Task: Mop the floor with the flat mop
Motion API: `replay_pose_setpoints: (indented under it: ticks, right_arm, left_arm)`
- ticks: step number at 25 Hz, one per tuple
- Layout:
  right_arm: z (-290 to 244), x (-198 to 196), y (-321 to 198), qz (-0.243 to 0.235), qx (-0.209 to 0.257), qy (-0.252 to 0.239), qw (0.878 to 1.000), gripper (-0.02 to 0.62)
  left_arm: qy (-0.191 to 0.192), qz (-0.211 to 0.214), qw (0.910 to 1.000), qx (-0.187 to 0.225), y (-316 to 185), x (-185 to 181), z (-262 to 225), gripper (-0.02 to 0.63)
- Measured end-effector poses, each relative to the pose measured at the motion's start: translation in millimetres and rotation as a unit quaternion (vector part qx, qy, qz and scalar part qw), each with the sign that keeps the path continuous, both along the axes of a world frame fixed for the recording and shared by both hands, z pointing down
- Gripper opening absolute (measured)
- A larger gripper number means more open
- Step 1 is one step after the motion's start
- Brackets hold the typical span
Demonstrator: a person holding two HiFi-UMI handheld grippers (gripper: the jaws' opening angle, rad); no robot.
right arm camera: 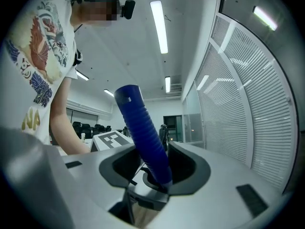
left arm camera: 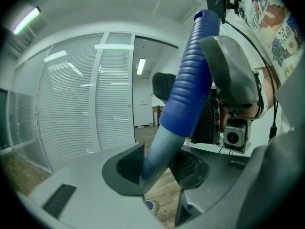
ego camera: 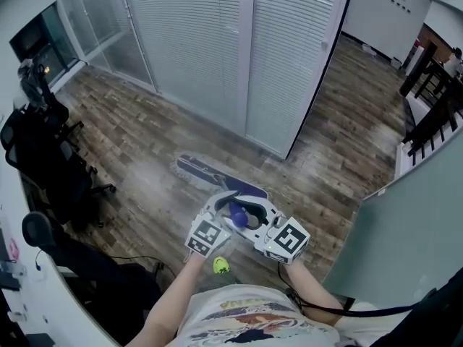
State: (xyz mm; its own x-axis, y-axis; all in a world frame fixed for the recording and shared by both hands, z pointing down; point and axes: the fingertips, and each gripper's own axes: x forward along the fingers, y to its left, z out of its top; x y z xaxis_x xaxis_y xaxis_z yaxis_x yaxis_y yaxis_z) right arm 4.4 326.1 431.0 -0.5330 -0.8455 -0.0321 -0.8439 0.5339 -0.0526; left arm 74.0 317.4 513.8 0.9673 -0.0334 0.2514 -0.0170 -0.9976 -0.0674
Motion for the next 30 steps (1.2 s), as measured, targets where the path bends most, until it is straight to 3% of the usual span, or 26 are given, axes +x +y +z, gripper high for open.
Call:
replay_pose_setpoints:
  ticks: [8,15,19,24,30]
  right_arm:
    - [9.5,-5.8,105.8,-0.036,-0.002,0.004,0.999,0.169]
    - [21.2,-31.1,161.9,-0.082,0.006,0.022,0.996,0.173]
    - [31.5,-42.0,166.7,-0.098,-0.023,0.006,0.995,0.178]
    - [26.7,-48.2,154.3,-0.118,0.009,-0.004,0.993,0.186]
    - [28.8,-52.1,127.2,-0.124,-0.003,-0.037,0.992,0.196]
  left_arm:
    - [0.009,-0.037,0.9993,-0.004,100.4,-6.0,7.3,0.124]
    - [0.013,-0.065,0.9978,-0.009,153.3,-28.2,19.2,0.127]
    - [0.010,-0.072,0.9973,-0.006,156.3,-36.9,25.8,0.129]
    - [0.024,-0.079,0.9966,-0.003,144.1,-42.1,23.7,0.127]
    - [0.038,-0.070,0.9968,0.001,117.9,-46.5,21.4,0.124]
